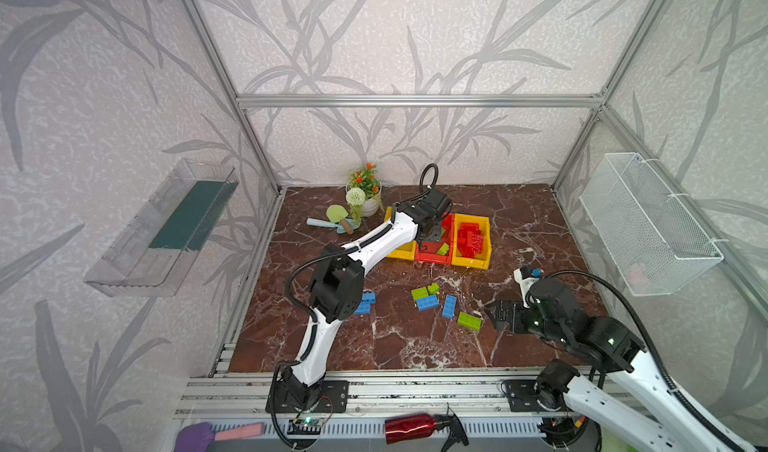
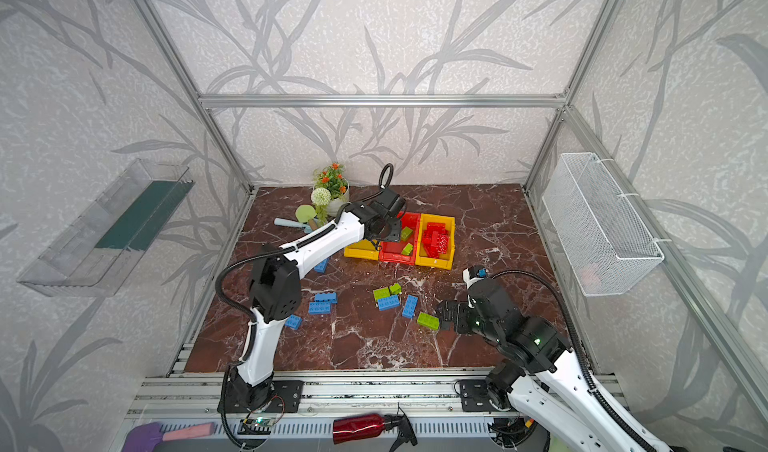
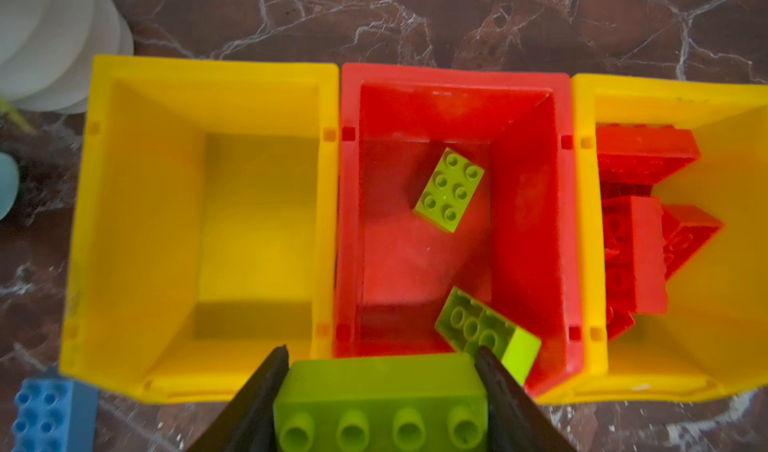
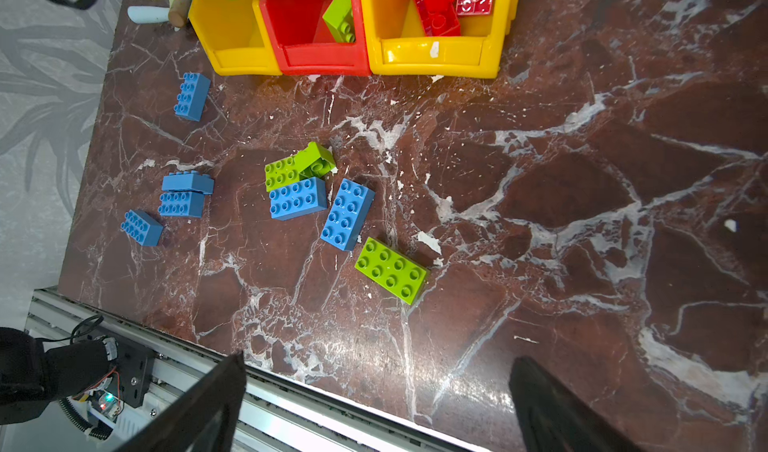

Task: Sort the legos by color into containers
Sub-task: 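Carry the lime-green brick with the left gripper into the red bin and release, then move the left gripper toward the bricks while the right gripper reaches a small green brick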

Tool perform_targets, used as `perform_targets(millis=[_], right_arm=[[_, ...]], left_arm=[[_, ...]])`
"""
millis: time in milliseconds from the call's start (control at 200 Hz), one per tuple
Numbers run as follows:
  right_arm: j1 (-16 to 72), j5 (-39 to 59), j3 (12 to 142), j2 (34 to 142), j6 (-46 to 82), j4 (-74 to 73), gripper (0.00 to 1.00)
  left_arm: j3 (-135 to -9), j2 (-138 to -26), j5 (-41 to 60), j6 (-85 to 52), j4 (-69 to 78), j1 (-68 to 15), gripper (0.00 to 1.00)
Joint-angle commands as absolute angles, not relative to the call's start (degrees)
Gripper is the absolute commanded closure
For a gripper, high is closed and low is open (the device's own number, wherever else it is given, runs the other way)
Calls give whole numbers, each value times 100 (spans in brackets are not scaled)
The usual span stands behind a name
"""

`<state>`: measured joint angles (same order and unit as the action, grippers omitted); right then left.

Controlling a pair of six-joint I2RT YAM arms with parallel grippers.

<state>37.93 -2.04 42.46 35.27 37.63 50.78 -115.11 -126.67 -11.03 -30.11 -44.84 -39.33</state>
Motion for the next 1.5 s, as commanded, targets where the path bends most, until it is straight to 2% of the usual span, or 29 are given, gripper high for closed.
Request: perform_targets(millis=[0,85,145,205,280,365,510,860,1209,1494], right_arm=[[3807,-375,4210,3520,3691,5241,1],[3806,-468,4254,3555,3691,5312,1],[3799,-542,4286,3593,3526,5364,1],[3789,-621,4334,3635,3482,5405,1],[3782,-681,4408,3709,3422,5446,1],[3773,-720,4497,3809,3359,5465,1],[3771,-669,4527,3902,3313,5421,1],[3790,-491,4435,4322,3287,5220,2],[4023,-119,4429,5202,3380,4179,16],[4619,-110,4783,6813,3524,3289,27]], left_arm=[[-12402,-13191,-1235,-2823,-5111,-3946,65],[-13043,-13615,-1179,-2786,-5285,-3946,64],[-13428,-13865,-1136,-2766,-5376,-3949,59],[-13796,-14091,-1093,-2752,-5482,-3947,47],[-14143,-14288,-1038,-2742,-5577,-3938,22],[-14220,-14307,-972,-2767,-5559,-3946,12],[-13718,-13878,-937,-2846,-5326,-3972,8],[-10056,-11045,-1302,-3057,-3863,-4039,3],[-5840,-7750,-1891,-4008,-3256,-4034,1],[-4002,-5815,-2045,-4661,-3304,-4028,1]])
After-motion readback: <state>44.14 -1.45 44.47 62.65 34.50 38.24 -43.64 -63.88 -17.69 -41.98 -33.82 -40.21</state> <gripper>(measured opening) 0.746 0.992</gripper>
